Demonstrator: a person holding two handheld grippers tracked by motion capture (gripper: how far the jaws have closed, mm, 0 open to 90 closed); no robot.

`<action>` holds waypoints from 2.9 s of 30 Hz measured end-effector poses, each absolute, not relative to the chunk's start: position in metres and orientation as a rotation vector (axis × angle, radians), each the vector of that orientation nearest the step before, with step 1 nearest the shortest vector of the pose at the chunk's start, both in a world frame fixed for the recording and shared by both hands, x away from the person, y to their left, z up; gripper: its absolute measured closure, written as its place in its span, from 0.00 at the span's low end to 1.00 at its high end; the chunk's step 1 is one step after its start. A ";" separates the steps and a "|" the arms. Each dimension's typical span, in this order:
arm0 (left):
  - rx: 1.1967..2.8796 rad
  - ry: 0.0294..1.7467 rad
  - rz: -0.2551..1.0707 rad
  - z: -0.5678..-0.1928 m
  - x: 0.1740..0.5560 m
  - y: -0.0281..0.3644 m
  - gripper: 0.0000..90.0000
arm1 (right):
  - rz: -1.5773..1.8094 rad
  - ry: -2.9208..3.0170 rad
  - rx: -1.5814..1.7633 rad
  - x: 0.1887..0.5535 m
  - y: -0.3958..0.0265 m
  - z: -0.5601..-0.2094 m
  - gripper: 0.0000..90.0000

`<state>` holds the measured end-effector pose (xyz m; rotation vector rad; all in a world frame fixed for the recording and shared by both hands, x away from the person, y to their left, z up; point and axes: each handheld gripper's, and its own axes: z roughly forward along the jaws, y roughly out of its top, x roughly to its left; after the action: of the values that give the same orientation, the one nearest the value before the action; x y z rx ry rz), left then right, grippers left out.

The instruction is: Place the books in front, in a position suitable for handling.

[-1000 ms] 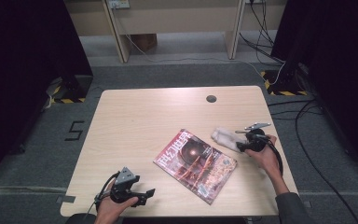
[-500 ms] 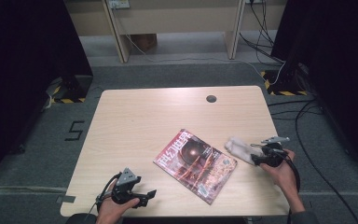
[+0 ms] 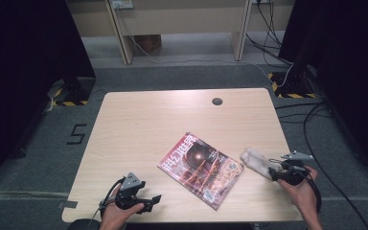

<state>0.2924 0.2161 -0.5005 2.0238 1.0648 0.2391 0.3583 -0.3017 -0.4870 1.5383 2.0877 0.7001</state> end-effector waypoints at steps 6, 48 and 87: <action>2.034 1.057 0.230 -0.501 0.293 0.210 0.17 | 0.784 2.097 1.420 0.352 -0.282 -0.472 0.43; 1.998 1.045 0.124 -0.515 0.325 0.135 0.22 | 0.911 2.404 1.280 0.408 -0.176 -0.497 0.45; 2.158 1.024 0.501 -0.507 0.367 0.131 0.32 | 0.886 2.532 1.163 0.346 -0.163 -0.497 0.33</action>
<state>0.3671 0.1305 -0.5066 2.1580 1.0243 0.5009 0.3463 -0.1625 -0.4966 1.1635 2.5322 0.8856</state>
